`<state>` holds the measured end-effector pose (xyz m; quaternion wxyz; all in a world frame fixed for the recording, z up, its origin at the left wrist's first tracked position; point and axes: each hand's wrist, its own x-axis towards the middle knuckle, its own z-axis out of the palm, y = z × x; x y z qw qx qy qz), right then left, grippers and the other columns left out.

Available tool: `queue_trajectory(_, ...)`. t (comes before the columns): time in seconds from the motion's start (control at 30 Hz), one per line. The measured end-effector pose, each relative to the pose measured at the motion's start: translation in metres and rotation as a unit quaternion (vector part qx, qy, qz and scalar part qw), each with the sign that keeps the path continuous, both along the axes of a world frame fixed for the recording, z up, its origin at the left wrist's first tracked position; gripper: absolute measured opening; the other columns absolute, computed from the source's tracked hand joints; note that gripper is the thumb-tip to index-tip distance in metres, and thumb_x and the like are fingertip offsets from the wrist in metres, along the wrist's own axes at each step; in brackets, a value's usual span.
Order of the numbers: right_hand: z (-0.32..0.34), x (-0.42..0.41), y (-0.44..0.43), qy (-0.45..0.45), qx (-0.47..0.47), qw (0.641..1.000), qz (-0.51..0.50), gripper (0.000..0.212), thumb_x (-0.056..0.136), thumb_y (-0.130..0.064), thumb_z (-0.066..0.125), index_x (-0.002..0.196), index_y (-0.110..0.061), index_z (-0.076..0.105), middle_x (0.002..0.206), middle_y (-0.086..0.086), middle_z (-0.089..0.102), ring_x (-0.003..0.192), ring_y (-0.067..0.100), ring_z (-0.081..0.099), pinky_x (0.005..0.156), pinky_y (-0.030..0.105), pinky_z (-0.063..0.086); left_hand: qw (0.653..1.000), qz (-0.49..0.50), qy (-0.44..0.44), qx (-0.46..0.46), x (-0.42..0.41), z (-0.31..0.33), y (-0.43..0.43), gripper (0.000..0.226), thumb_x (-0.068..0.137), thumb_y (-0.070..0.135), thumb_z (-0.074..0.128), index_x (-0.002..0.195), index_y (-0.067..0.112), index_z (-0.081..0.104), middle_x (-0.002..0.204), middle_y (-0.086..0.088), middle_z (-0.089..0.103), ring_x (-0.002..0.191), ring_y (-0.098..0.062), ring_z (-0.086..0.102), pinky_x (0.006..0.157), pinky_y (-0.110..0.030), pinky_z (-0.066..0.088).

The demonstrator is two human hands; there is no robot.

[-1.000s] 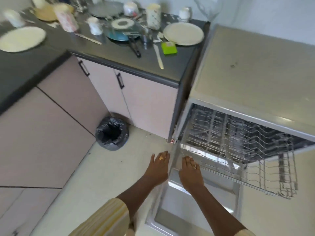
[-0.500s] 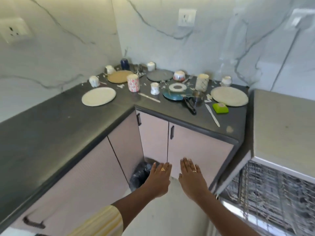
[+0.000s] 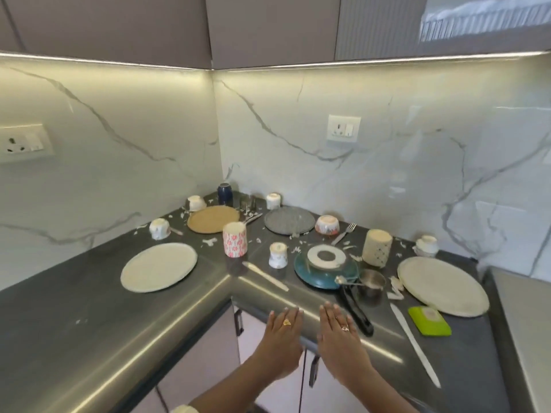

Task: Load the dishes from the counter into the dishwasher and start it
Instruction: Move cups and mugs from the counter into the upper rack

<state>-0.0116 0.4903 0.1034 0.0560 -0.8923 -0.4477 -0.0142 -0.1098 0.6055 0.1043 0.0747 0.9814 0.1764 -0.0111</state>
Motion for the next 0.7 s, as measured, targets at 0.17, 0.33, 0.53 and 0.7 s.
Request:
queue_trajectory(0.17,-0.005,0.082,0.045,-0.034,0.002,0.998,-0.046,0.061,0.065,-0.021,0.029,0.109,0.001,0.066,0.109,0.015,0.068,0.098,0.029,0.068,0.102,0.042,0.034,1.000,-0.002,0.000,-0.002,0.096,0.009,0.041,0.068,0.098,0.028,0.034,0.148,0.009,-0.008,0.158,-0.005,-0.009,0.145,-0.023,-0.010,0.115,-0.042,-0.010)
queue_trajectory(0.33,-0.003,0.158,0.073,-0.034,0.000,0.992,-0.119,0.060,0.070,-0.029,0.061,0.122,0.002,0.058,0.129,0.016,0.057,0.118,0.031,0.056,0.104,0.045,0.034,1.000,-0.012,0.005,0.014,0.163,0.015,0.073,0.068,0.099,0.030,0.034,0.148,0.010,-0.008,0.158,-0.005,-0.005,0.145,-0.024,-0.007,0.114,-0.044,-0.011)
queue_trajectory(0.53,0.027,0.234,0.098,0.031,0.005,0.975,-0.221,0.079,0.094,-0.043,0.042,0.149,-0.010,-0.005,0.157,0.011,-0.007,0.145,0.030,-0.005,0.116,0.044,0.003,0.999,0.016,0.010,-0.026,0.222,0.010,0.104,0.068,0.096,0.030,0.041,0.149,0.014,0.001,0.156,-0.007,0.006,0.144,-0.027,0.001,0.114,-0.047,-0.008)
queue_trajectory(0.7,0.037,0.299,0.103,0.080,0.057,0.936,-0.338,0.104,0.082,-0.057,0.057,0.147,-0.004,-0.004,0.155,0.020,-0.005,0.143,0.037,0.000,0.116,0.046,0.011,0.999,0.002,0.044,-0.016,0.247,-0.011,0.117,0.066,0.096,0.037,0.038,0.149,0.013,0.007,0.156,-0.008,0.008,0.144,-0.028,0.003,0.115,-0.047,-0.006)
